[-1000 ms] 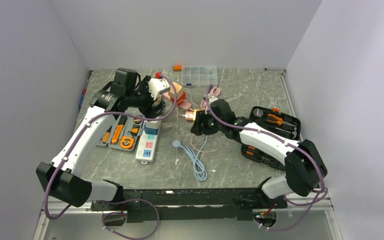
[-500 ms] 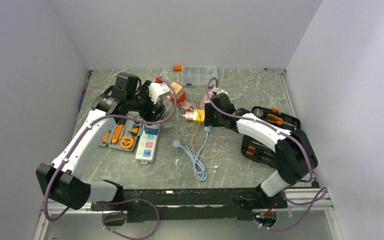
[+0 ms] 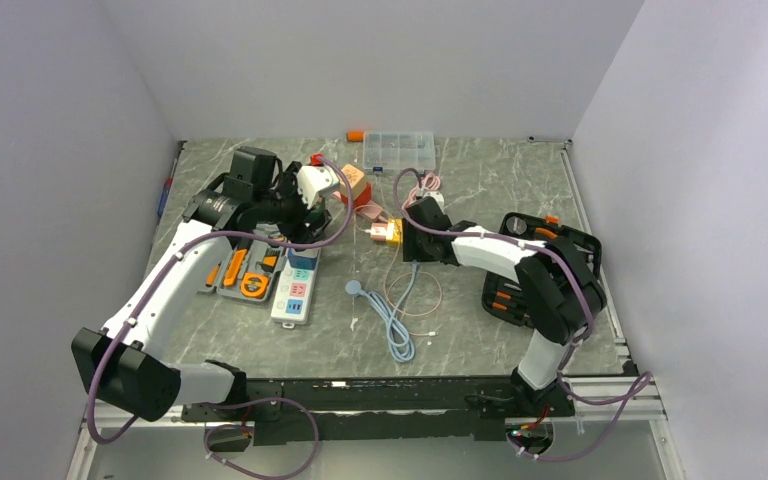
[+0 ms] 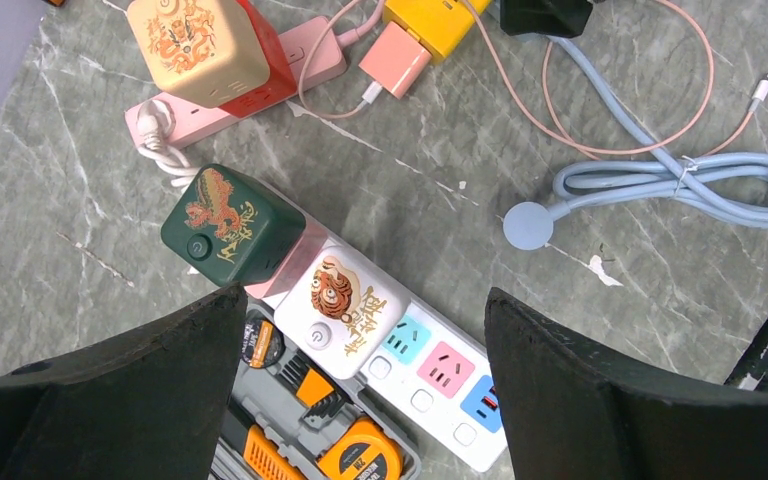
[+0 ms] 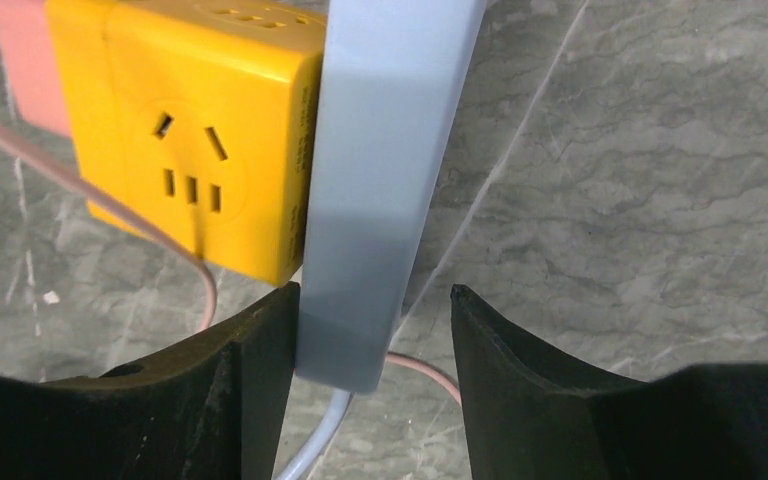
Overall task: Pull the plug off the socket
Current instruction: Remove the plug from the socket, then place the plug at the center of the board, then remove the plug from the socket.
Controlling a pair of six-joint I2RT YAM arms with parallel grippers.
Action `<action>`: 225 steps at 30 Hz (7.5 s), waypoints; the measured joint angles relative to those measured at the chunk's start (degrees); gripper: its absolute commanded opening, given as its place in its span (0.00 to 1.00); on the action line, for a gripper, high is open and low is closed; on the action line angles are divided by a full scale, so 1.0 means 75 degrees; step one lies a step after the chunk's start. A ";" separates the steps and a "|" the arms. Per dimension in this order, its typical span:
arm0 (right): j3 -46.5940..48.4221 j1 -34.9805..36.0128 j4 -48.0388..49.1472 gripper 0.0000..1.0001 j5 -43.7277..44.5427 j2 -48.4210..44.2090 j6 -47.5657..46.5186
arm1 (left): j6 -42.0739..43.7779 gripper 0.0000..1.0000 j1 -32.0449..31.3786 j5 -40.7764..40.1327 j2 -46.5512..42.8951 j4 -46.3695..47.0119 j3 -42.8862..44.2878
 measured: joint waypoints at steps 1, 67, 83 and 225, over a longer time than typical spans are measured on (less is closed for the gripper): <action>0.0000 0.0012 0.0047 0.57 0.0041 0.0093 0.0015 | 0.0000 0.90 0.0000 0.0000 0.0000 -0.0003 0.0000; -0.3077 0.0924 0.3066 0.00 0.0152 -0.2468 -0.0093 | 0.0647 0.85 -0.1886 0.1845 0.4255 0.2987 0.0338; -0.3118 0.0842 0.3200 0.00 -0.0111 -0.2410 0.0149 | 0.1244 0.14 -0.1886 0.1909 0.4549 0.2433 0.0801; -0.1294 -0.1422 0.2821 0.00 -0.3917 -0.1390 0.0350 | 0.2565 0.03 -0.1635 0.1212 0.6000 0.3238 0.2661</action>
